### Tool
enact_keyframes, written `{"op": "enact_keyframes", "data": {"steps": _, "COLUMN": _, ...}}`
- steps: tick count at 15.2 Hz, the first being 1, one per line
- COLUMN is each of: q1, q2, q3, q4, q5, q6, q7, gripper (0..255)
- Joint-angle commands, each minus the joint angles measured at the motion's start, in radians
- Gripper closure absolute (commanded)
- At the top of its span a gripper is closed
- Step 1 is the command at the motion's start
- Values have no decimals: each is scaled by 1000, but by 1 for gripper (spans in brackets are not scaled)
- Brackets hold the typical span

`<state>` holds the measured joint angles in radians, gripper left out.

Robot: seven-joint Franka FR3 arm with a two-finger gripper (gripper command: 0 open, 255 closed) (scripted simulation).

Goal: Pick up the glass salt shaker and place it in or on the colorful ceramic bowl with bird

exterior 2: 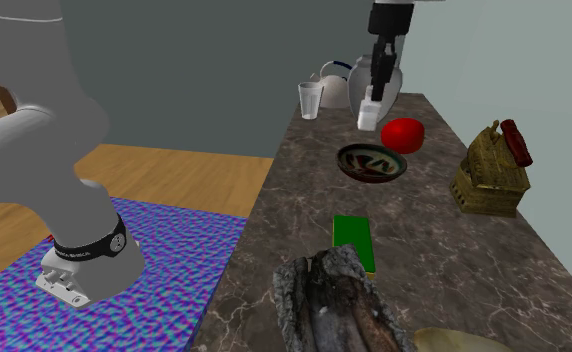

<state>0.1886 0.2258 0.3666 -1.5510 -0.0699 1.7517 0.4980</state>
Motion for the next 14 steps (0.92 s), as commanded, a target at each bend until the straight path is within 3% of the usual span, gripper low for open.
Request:
{"op": "enact_keyframes", "data": {"steps": 1, "q1": 35, "q2": 80, "q3": 10, "q4": 114, "q5": -30, "q6": -39, "q7": 41, "gripper": 255}}
{"op": "enact_keyframes", "data": {"steps": 4, "q1": 105, "q2": 217, "q3": 17, "q4": 323, "q5": -79, "q6": -119, "q7": 96, "gripper": 255}}
{"op": "enact_keyframes", "data": {"steps": 14, "q1": 89, "q2": 204, "q3": 12, "q4": 168, "q5": -75, "q6": 23, "q7": 99, "gripper": 255}}
